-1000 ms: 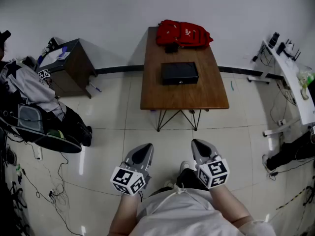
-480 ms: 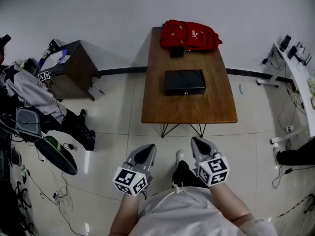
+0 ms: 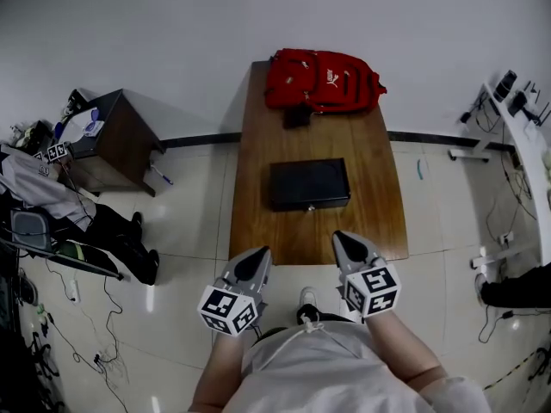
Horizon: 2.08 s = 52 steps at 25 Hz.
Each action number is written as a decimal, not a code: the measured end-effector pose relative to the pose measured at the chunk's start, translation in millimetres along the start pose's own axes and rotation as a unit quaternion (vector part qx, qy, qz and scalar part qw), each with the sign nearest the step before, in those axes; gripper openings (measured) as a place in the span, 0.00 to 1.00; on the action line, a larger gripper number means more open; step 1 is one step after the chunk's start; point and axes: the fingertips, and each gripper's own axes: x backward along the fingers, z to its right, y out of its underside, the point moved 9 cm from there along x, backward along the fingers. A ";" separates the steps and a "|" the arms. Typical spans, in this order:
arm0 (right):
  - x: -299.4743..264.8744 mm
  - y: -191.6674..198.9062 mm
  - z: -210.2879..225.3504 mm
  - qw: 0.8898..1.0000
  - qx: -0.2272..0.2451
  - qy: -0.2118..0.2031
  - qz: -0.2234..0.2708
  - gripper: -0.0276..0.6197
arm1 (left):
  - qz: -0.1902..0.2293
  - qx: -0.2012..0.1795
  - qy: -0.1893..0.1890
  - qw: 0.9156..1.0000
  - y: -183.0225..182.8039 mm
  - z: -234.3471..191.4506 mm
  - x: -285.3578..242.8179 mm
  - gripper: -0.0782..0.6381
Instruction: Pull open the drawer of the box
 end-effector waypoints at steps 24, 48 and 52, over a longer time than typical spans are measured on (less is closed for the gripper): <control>-144.9 37.3 50.7 0.981 -0.016 0.014 -0.190 0.05 | -0.069 0.038 0.012 0.997 -3.4 -100.1 -107.9 0.12; -200.7 86.3 69.4 0.947 -0.142 0.043 -0.284 0.18 | -0.149 0.082 0.061 0.984 48.1 -133.7 -131.4 0.12; -202.9 84.2 67.8 0.945 -0.136 0.043 -0.294 0.16 | -0.147 0.081 0.064 0.984 44.3 -135.4 -131.5 0.12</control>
